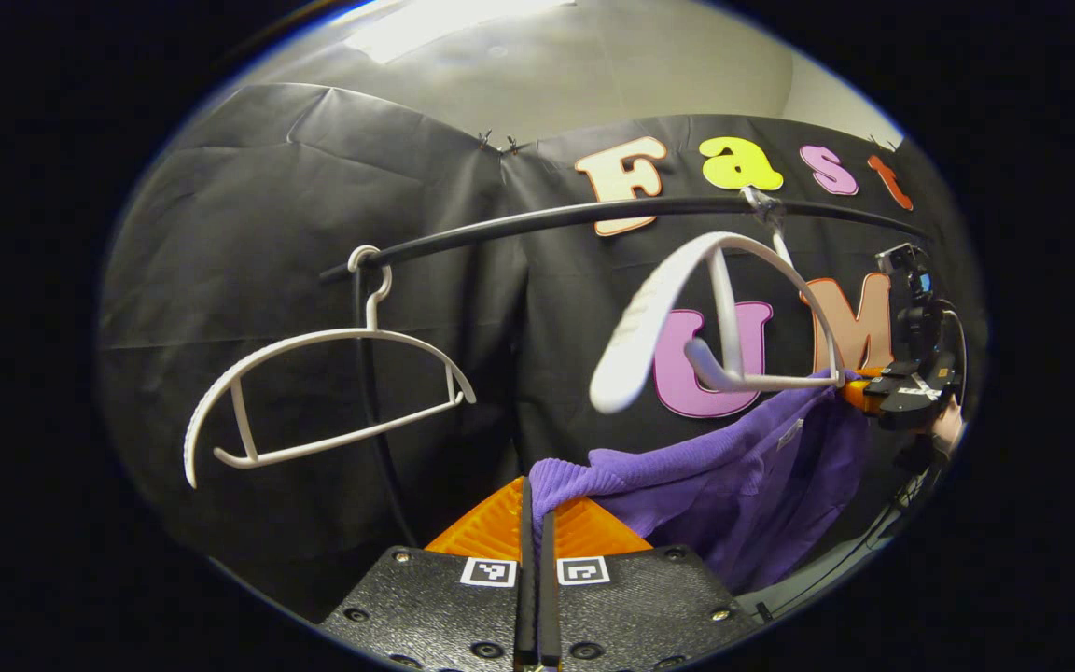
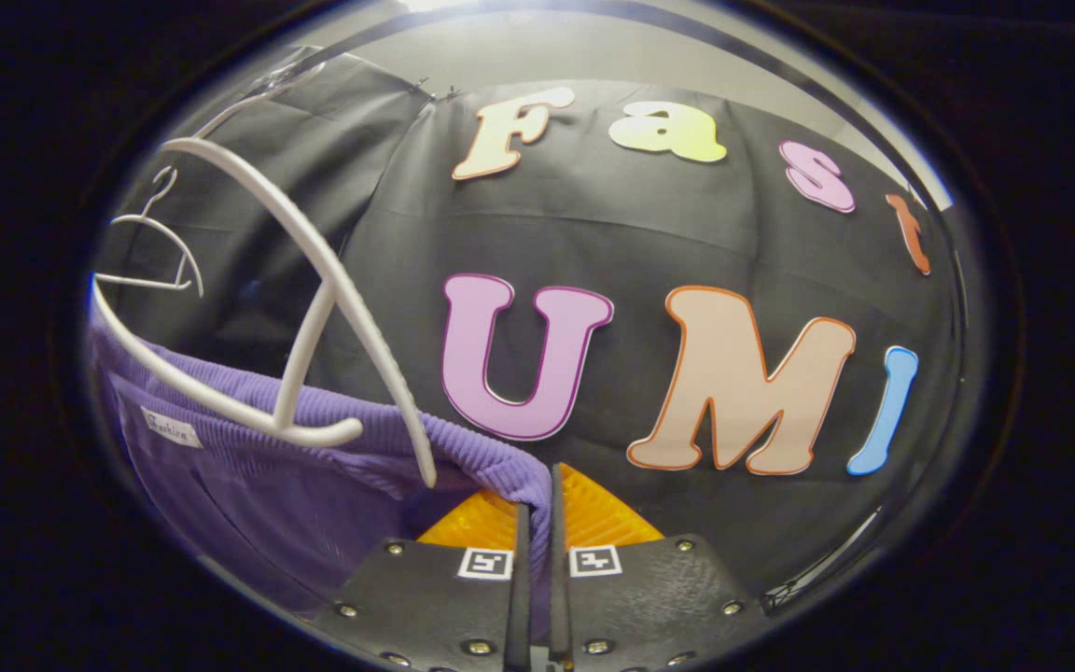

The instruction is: Grasp the clothes on the hanger with both hands and then place them into the laundry hamper below.

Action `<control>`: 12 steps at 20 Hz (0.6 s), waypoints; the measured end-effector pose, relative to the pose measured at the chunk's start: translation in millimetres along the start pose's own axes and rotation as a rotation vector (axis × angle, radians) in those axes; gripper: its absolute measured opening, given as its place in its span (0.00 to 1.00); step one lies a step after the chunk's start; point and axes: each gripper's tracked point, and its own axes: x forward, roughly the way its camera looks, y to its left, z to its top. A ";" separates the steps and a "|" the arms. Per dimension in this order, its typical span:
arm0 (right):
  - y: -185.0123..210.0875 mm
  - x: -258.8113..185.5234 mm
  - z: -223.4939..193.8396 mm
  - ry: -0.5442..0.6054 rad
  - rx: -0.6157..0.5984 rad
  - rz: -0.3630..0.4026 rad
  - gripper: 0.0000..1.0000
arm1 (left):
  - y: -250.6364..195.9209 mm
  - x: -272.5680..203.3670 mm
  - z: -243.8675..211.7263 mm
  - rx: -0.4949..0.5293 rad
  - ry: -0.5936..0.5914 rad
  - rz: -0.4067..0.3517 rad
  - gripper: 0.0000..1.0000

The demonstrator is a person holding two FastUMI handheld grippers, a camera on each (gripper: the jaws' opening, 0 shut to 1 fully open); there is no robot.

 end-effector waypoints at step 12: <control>30.3 -61.0 -36.6 0.072 -0.013 0.091 0.08 | -23.8 -28.5 -42.1 0.062 0.083 -0.037 0.02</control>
